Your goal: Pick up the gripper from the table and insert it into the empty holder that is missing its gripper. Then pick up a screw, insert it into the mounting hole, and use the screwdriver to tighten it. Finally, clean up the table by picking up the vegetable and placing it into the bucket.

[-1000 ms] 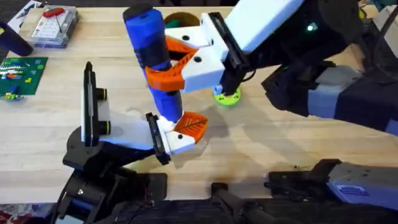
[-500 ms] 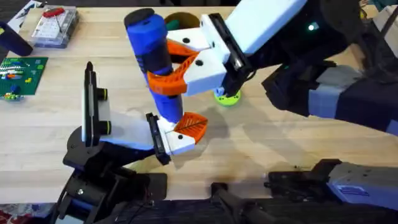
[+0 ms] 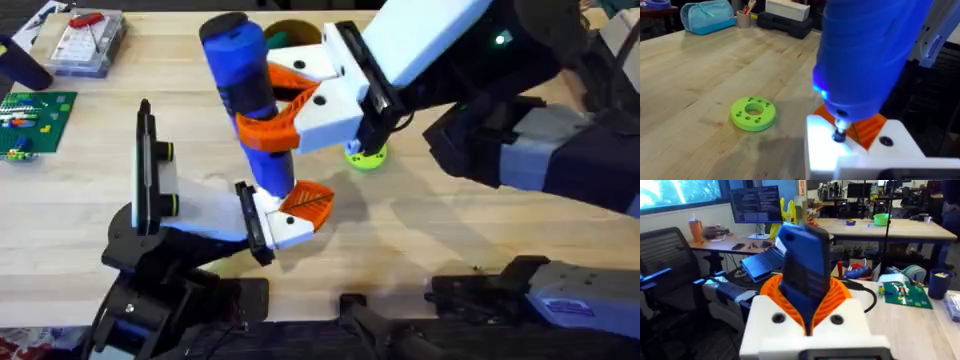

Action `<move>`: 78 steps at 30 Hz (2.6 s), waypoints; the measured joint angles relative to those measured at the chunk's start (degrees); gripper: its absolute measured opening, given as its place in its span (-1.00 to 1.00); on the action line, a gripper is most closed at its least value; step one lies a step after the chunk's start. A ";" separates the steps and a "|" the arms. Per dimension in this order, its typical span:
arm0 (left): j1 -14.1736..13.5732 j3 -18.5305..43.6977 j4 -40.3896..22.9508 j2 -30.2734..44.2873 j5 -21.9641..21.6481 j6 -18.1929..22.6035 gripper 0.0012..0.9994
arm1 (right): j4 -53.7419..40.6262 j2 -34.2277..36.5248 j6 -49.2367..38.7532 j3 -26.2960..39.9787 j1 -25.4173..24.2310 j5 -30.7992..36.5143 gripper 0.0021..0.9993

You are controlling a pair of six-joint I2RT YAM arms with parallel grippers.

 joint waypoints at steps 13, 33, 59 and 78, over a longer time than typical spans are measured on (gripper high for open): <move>0.00 0.00 0.13 -0.02 -0.27 0.11 -0.98 | 5.43 0.37 1.08 -0.20 0.02 -1.99 -0.96; 0.00 0.00 0.15 -0.03 -0.48 0.24 -0.98 | 7.05 0.42 3.47 -0.20 -0.04 -2.39 -0.96; 0.00 0.00 0.15 -0.04 -0.48 0.24 -0.98 | 6.33 0.42 3.47 -0.20 -0.04 1.55 -0.96; 0.00 0.00 0.09 -0.04 -0.48 0.24 -0.98 | 2.46 0.42 1.67 -0.20 -0.04 2.27 -0.96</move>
